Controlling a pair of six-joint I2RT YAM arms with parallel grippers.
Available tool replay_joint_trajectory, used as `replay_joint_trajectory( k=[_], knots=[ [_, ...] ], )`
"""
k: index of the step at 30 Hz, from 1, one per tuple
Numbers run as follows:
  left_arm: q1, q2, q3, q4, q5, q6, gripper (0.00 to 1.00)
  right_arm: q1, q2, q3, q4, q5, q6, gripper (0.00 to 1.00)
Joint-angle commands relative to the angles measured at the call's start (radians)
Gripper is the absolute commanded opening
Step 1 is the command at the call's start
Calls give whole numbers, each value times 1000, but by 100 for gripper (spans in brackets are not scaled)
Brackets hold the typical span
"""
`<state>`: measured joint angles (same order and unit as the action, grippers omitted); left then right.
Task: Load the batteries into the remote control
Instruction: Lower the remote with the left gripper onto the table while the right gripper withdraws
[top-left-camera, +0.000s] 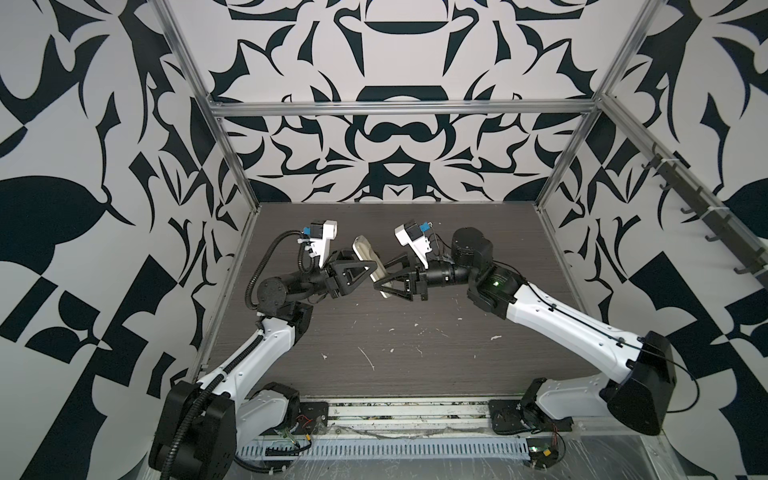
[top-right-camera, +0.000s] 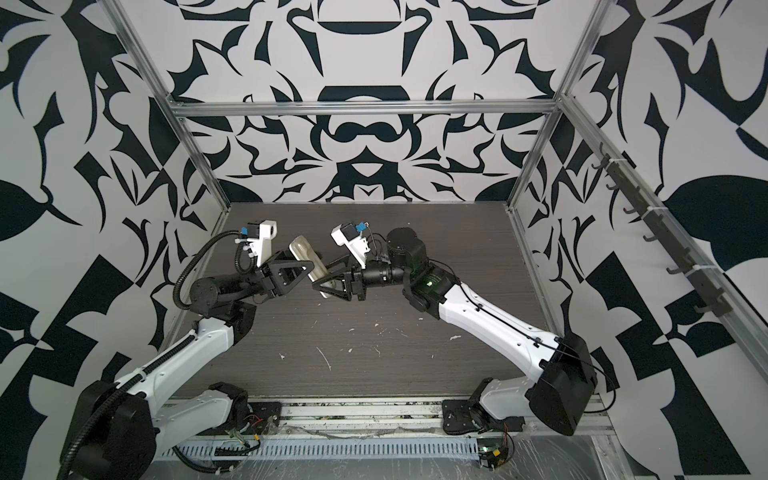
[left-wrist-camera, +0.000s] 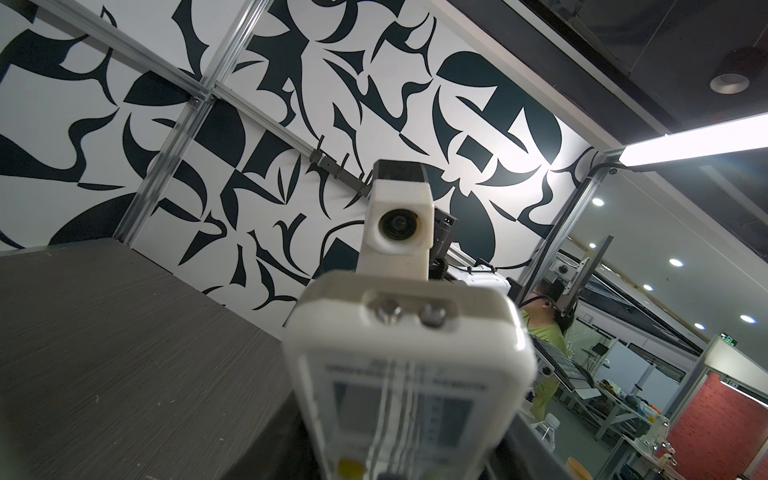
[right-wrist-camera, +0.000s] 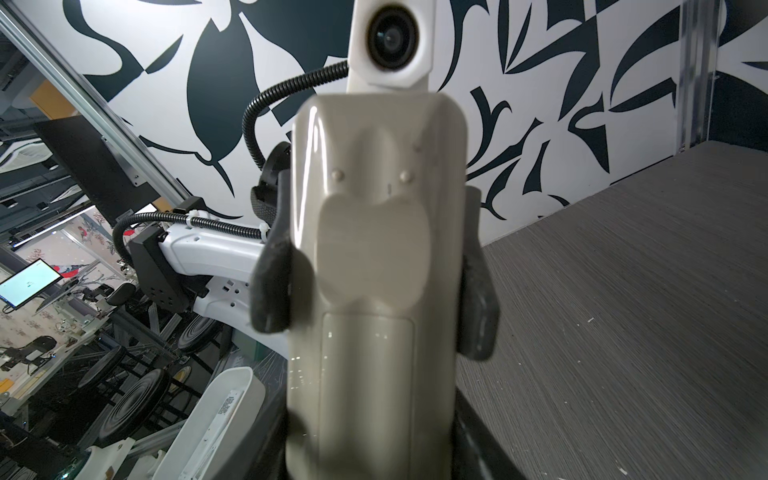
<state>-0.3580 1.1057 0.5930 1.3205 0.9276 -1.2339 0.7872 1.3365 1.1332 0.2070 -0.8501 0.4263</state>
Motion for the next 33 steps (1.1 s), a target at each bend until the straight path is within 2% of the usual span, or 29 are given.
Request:
replay_joint_trajectory(
  k=[1,5,8,9,18,21,25,33],
  knots=[
    [-7,-5,40,49,5,-73,20,1,8,33,57,-20,-46,14],
    [-7,-20,42,-49,-8,-22,14,1,2,37,22,13,-59,51],
    [-6,-70,48,-248,-35,93,12,2,-12,33,-19,52,-88,83],
    [-6,-91,53,-328,-48,141,12,1,-16,32,-34,65,-98,91],
    [-7,-228,163,-1022,-205,506,10,-23,-102,-43,-93,177,-169,99],
    [-7,-241,221,-1253,-298,610,10,-44,-129,-70,-120,216,-181,99],
    [-7,-192,325,-1575,-462,744,10,-72,-140,-73,-219,308,-229,99],
    [-6,-32,412,-1859,-681,812,10,-85,-96,-44,-378,492,-295,98]
  ],
)
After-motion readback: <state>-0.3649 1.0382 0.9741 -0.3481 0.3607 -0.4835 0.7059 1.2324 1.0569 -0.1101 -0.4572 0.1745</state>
